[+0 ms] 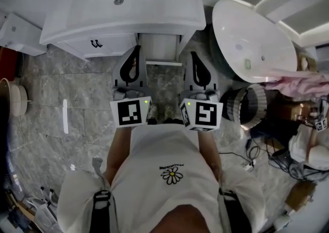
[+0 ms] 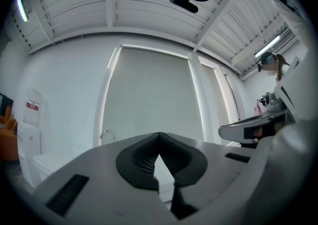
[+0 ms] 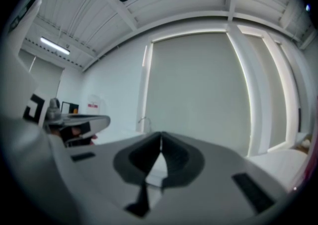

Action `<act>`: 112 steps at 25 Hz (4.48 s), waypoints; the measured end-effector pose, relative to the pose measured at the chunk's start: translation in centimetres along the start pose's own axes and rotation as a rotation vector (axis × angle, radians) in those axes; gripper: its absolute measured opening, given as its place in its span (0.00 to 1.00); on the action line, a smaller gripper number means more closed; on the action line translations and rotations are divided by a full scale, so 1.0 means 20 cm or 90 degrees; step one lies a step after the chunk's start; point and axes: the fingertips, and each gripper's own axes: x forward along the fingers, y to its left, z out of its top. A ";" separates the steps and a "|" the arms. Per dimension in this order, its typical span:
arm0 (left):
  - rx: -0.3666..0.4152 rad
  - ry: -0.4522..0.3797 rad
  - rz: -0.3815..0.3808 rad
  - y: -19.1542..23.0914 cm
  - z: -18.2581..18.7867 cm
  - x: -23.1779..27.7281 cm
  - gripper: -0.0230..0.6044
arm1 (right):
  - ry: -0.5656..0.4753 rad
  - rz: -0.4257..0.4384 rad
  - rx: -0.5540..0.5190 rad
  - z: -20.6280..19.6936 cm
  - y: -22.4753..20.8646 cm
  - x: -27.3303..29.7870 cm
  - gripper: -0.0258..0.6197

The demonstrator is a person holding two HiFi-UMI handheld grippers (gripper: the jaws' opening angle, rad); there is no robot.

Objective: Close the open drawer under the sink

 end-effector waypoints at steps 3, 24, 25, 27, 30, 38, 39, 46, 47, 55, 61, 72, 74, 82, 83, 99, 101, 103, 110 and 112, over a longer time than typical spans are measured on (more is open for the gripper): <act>-0.008 -0.010 0.007 0.01 0.00 -0.01 0.07 | 0.009 0.005 -0.002 -0.04 0.01 0.01 0.09; -0.009 0.080 0.025 0.12 -1.29 0.19 0.07 | 0.075 0.065 -0.014 -1.12 0.03 0.45 0.09; -0.007 0.084 0.025 0.12 -1.34 0.17 0.07 | 0.073 0.067 -0.014 -1.15 0.05 0.45 0.09; -0.001 0.093 0.023 0.11 -1.44 0.14 0.07 | 0.068 0.067 -0.016 -1.22 0.07 0.45 0.09; 0.007 0.120 0.021 0.07 -1.56 0.06 0.07 | 0.090 0.061 -0.017 -1.36 0.09 0.40 0.09; -0.004 0.155 0.027 0.04 -1.82 0.00 0.07 | 0.136 0.049 0.004 -1.66 0.09 0.37 0.09; -0.007 0.159 0.027 0.03 -1.83 0.00 0.07 | 0.141 0.049 0.005 -1.68 0.09 0.36 0.09; -0.022 0.180 0.038 -0.01 -1.91 0.00 0.07 | 0.154 0.054 0.003 -1.75 0.06 0.36 0.09; -0.025 0.183 0.040 -0.01 -1.92 -0.01 0.07 | 0.154 0.056 0.003 -1.75 0.06 0.36 0.09; -0.039 0.205 0.046 -0.03 -1.99 -0.01 0.07 | 0.163 0.074 0.012 -1.78 0.07 0.37 0.09; -0.018 0.208 0.038 -0.01 -2.01 0.03 0.07 | 0.172 0.088 0.016 -1.79 0.08 0.36 0.09; -0.068 0.290 -0.032 -0.14 -2.30 -0.01 0.32 | 0.201 0.108 0.023 -1.87 0.11 0.34 0.09; -0.076 0.313 -0.042 -0.16 -2.39 -0.03 0.36 | 0.205 0.110 0.025 -1.88 0.11 0.34 0.09; -0.074 0.397 -0.070 -0.22 -2.78 -0.02 0.42 | 0.226 0.119 0.028 -1.95 0.11 0.34 0.09; -0.092 0.410 -0.065 -0.22 -2.83 -0.02 0.45 | 0.227 0.118 0.030 -1.96 0.11 0.34 0.09; -0.056 0.438 -0.030 -0.19 -2.97 0.10 0.30 | 0.252 0.127 0.030 -2.07 0.12 0.35 0.09; -0.048 0.437 -0.031 -0.19 -2.98 0.10 0.29 | 0.250 0.125 0.031 -2.07 0.10 0.35 0.09; -0.043 0.436 -0.035 -0.19 -2.98 0.11 0.28 | 0.249 0.125 0.030 -2.08 0.09 0.35 0.09; -0.038 0.432 -0.038 -0.19 -2.97 0.10 0.27 | 0.251 0.120 0.033 -2.08 0.09 0.36 0.09; -0.039 0.425 -0.037 -0.19 -2.97 0.10 0.27 | 0.250 0.121 0.032 -2.09 0.09 0.36 0.09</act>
